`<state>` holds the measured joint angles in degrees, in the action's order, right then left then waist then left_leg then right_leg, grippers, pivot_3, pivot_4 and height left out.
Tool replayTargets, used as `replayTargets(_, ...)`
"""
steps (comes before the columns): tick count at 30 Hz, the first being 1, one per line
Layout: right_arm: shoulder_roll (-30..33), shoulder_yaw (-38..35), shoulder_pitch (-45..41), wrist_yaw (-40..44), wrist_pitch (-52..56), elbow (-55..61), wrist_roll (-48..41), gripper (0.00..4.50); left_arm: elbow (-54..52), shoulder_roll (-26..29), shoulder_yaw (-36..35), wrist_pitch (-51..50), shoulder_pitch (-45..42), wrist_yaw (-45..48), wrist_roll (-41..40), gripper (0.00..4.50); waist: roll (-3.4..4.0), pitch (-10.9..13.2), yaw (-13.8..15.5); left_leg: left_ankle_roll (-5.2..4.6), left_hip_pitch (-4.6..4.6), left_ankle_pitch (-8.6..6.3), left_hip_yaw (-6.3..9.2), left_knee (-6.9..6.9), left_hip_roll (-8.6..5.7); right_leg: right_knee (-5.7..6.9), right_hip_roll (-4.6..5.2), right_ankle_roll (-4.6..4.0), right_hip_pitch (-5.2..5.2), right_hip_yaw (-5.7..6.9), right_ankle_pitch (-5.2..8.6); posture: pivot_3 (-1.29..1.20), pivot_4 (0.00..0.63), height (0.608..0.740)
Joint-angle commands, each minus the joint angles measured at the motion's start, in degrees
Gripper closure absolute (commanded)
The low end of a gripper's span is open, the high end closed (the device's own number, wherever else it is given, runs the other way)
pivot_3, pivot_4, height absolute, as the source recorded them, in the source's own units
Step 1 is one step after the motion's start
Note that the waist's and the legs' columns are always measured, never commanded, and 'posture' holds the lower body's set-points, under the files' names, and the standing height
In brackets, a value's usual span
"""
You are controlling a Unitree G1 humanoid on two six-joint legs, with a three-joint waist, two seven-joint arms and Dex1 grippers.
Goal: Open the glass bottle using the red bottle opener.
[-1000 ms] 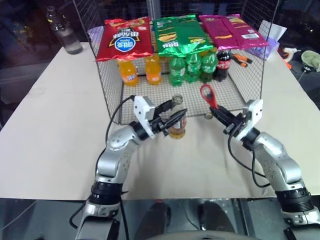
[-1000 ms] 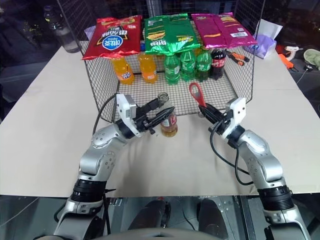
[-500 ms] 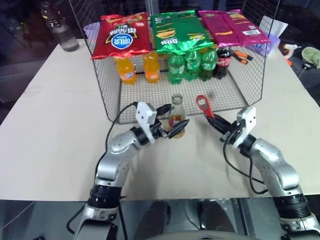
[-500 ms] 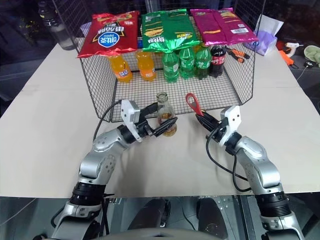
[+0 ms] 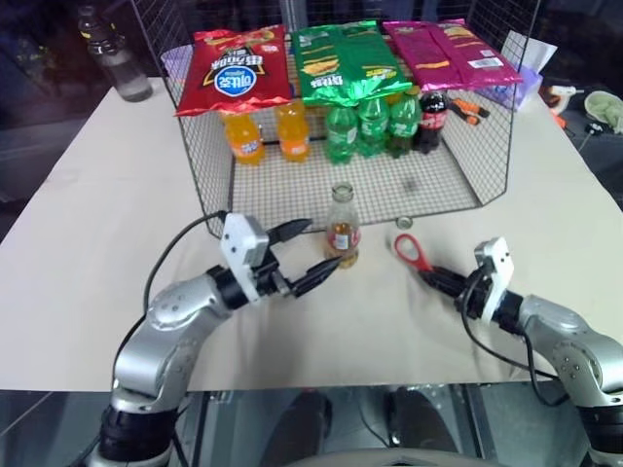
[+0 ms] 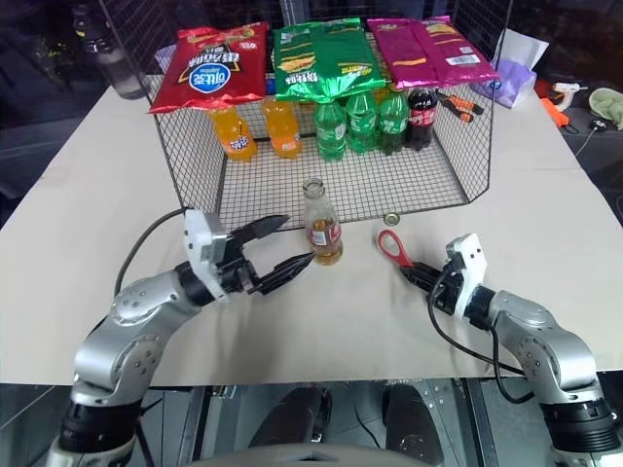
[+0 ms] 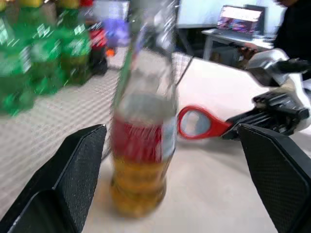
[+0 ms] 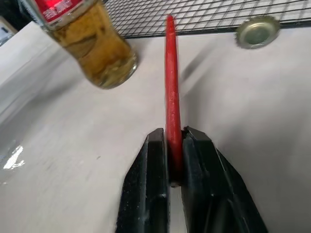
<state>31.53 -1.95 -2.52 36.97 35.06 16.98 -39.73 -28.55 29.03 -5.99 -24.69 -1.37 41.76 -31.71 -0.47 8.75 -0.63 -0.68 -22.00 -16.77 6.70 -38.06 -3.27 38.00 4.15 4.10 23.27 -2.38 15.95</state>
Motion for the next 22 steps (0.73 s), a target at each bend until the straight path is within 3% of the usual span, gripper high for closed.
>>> replayTargets(1,-0.89,-1.66,0.11,-0.06,-2.29,1.78,0.93,2.42,-1.12,0.80,-2.08,1.64,1.91,-2.41,2.29,0.00,0.00,0.00,0.10,0.00,-0.01,0.00,0.00,-0.01,0.00,0.00,0.00,0.00,0.00,0.01,0.00,0.00,0.150,0.740)
replayTargets(3,-0.40,-2.06,0.37,1.11,-3.03,1.84,1.43,1.67,-1.25,0.01,-2.90,1.19,3.20,-4.04,1.90,0.00,0.00,0.00,0.15,0.00,0.00,0.00,-0.01,-0.02,-0.04,-0.01,0.01,0.00,-0.01,0.01,0.00,0.00,0.150,0.740)
replayTargets(5,0.49,-2.04,1.02,2.62,-5.19,1.63,3.14,0.59,-2.06,-1.10,-3.50,0.85,4.66,-5.43,0.96,0.00,0.00,0.00,0.17,-0.01,-0.02,-0.01,-0.01,-0.03,-0.06,-0.02,0.03,0.00,-0.01,0.00,0.00,0.00,0.150,0.740)
replayTargets(7,0.72,-2.58,1.81,3.83,-7.80,1.24,4.30,0.05,-2.90,-1.75,-4.00,1.04,7.03,-6.19,0.85,0.00,0.00,0.00,0.14,-0.01,-0.03,-0.01,0.00,-0.03,-0.07,-0.03,0.04,0.00,-0.01,0.01,0.00,0.00,0.150,0.740)
replayTargets(10,0.84,-5.41,3.64,6.73,-10.51,1.25,3.00,0.05,-4.13,-2.25,-5.47,1.22,11.57,-6.97,0.41,0.00,0.00,0.00,0.03,0.00,-0.02,-0.01,0.00,-0.02,-0.04,-0.02,0.03,0.00,0.00,0.00,0.00,0.00,0.150,0.740)
replayTargets(16,5.98,-8.13,8.85,14.57,-21.15,-3.83,9.56,0.05,-3.09,-2.10,-7.19,4.45,19.67,-7.36,3.49,0.00,0.00,0.00,0.23,-0.01,0.02,-0.02,-0.05,-0.02,-0.01,-0.02,0.04,0.00,-0.05,-0.01,0.00,0.00,0.150,0.740)
replayTargets(22,7.72,-10.27,11.17,19.62,-27.49,-8.25,11.00,0.05,-3.31,-1.83,-6.87,7.09,21.81,-7.85,5.95,0.00,0.00,0.00,0.44,-0.03,0.25,-0.03,-0.05,-0.05,0.01,-0.03,0.04,0.00,-0.32,0.01,0.00,0.00,0.150,0.740)
